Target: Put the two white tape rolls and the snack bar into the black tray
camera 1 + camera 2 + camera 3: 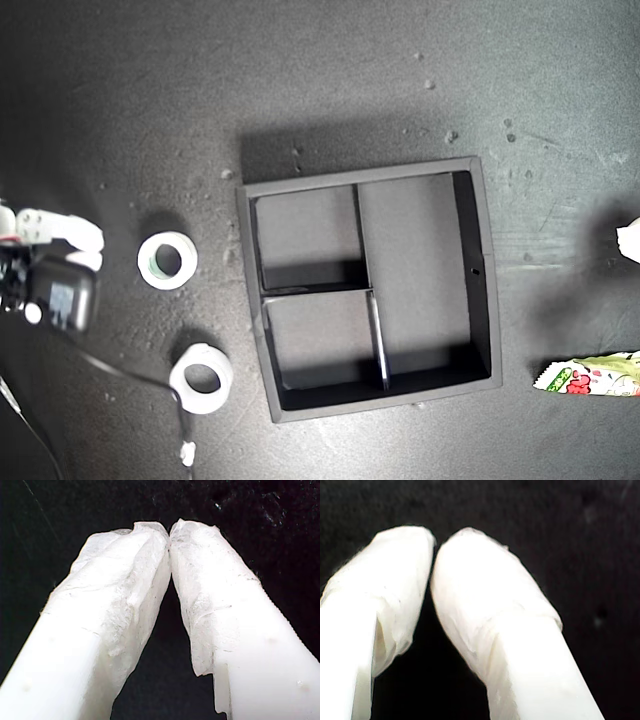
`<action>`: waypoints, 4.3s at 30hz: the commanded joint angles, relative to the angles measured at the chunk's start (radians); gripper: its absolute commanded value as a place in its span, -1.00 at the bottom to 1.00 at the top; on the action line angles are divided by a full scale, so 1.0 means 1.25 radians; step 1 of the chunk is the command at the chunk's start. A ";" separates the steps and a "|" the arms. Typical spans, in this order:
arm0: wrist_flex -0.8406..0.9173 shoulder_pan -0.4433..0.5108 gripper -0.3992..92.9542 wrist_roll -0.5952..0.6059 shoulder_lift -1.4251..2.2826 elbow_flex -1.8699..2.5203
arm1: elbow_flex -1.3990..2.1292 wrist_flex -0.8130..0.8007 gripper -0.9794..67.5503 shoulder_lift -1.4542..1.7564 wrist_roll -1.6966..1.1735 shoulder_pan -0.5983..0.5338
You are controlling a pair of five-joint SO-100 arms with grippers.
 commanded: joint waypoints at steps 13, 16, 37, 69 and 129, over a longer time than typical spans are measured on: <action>-0.319 0.047 -0.80 0.247 0.034 -0.013 | 0.009 -0.255 -0.98 0.005 -0.117 0.000; -0.401 0.045 -0.74 0.269 0.034 0.037 | 0.009 -0.336 -0.98 0.005 -0.147 0.025; -0.174 0.042 -0.55 0.290 -0.864 -0.642 | 0.009 -0.279 -0.98 0.005 -0.147 0.050; -0.290 -0.011 -0.83 0.204 -1.181 -0.672 | 0.009 -0.287 -0.98 0.005 -0.064 0.059; -0.074 -0.071 -0.99 0.344 -1.097 -1.065 | -1.014 -0.071 -0.99 -0.804 0.136 0.074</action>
